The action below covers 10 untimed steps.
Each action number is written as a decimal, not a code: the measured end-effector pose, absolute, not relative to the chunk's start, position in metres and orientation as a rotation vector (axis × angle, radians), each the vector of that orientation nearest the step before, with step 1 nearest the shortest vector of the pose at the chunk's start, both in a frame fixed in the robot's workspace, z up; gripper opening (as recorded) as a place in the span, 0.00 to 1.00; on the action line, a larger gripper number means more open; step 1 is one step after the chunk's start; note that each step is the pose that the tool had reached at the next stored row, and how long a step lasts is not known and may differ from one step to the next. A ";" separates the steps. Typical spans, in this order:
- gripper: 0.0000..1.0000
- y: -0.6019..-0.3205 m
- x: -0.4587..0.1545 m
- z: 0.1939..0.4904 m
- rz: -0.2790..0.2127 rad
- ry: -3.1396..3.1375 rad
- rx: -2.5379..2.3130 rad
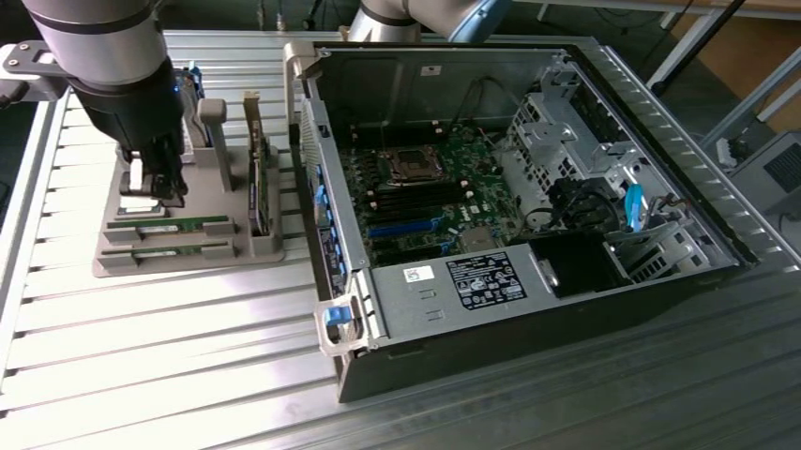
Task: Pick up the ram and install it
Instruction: 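Pick up the ram and move it above insertion slot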
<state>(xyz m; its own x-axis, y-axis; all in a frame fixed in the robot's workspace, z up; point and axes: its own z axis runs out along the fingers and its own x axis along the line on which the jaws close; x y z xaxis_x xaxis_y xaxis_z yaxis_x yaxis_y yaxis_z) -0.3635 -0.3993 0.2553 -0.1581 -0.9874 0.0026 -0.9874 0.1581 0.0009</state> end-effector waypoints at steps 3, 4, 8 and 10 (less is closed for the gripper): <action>0.23 -0.399 -0.364 0.253 0.002 -2.389 2.037; 0.23 -0.399 -0.364 0.252 0.002 -2.389 2.037; 0.23 -0.399 -0.364 0.250 0.002 -2.389 2.037; 0.23 -0.399 -0.365 0.249 0.002 -2.389 2.037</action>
